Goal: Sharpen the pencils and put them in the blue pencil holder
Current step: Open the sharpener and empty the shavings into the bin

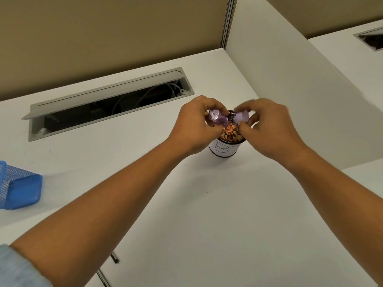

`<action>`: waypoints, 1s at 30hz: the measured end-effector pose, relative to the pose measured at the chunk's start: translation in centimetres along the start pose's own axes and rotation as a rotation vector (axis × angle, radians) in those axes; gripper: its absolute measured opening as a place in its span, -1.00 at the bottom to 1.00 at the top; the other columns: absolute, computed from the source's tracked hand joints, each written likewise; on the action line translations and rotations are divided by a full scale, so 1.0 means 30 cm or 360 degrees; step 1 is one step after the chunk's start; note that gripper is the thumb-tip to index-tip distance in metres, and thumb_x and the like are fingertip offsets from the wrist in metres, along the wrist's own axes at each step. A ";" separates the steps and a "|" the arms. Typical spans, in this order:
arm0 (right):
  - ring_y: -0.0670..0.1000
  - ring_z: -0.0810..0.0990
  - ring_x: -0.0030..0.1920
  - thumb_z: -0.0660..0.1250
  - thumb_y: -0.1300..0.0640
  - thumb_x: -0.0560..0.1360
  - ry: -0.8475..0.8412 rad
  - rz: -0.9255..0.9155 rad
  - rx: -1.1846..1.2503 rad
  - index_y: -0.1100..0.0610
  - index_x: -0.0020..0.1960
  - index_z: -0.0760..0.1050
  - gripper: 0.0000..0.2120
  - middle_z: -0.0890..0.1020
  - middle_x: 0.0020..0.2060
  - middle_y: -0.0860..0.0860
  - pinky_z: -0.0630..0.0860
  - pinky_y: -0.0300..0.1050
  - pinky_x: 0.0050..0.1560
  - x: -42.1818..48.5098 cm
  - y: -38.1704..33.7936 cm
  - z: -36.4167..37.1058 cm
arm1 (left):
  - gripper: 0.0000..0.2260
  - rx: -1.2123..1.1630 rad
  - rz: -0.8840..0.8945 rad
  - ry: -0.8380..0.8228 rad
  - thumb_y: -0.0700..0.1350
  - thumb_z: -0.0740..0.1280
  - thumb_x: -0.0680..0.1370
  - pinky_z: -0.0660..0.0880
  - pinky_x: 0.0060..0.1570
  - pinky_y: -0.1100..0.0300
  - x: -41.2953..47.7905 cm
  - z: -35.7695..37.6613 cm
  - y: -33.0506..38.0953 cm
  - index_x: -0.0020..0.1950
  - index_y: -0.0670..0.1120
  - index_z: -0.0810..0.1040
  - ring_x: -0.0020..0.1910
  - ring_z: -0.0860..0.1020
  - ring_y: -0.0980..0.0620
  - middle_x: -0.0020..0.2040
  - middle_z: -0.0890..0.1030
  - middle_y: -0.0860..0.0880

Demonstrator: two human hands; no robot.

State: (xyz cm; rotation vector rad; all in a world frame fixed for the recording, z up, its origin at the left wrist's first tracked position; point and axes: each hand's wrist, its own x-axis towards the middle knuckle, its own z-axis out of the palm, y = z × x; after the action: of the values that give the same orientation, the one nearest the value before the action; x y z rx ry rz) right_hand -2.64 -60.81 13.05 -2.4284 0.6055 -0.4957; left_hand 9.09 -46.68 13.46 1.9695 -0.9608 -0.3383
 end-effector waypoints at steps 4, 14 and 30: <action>-0.12 0.61 -0.31 0.38 0.12 0.50 0.0202 -0.0047 0.0005 0.06 0.05 0.66 -0.85 0.66 -0.09 -0.04 0.45 -0.36 -0.20 0.003 -0.013 -0.002 | -0.76 -0.0021 -0.0009 0.0025 -0.26 0.51 0.37 0.50 -0.29 0.41 -0.005 -0.002 -0.006 -0.05 0.02 0.68 -0.21 0.52 0.24 -0.12 0.57 0.12; -0.05 0.61 -0.26 0.36 0.14 0.51 0.0039 0.0058 -0.0051 0.03 0.04 0.66 -0.85 0.65 -0.17 -0.02 0.52 -0.23 -0.21 -0.032 -0.011 0.009 | -0.76 -0.0058 -0.0050 -0.0015 -0.26 0.51 0.37 0.50 -0.31 0.39 -0.037 0.002 -0.002 -0.05 0.01 0.66 -0.17 0.57 0.19 -0.06 0.62 0.03; -0.04 0.71 -0.10 0.49 0.24 0.46 0.0135 0.0535 0.1082 0.06 0.05 0.64 -0.81 0.72 -0.04 0.01 0.64 -0.11 -0.03 -0.099 -0.069 -0.031 | -0.75 -0.0453 -0.0295 0.0176 -0.21 0.53 0.44 0.57 -0.19 0.35 -0.136 -0.033 0.003 -0.03 0.10 0.60 -0.17 0.63 0.22 -0.11 0.66 0.18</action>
State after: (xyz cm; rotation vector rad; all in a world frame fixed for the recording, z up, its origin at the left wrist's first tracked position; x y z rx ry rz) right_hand -4.91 -58.17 14.42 -1.6359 0.7218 -0.5530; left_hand 6.89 -43.11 13.57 1.7977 -0.6235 -0.4402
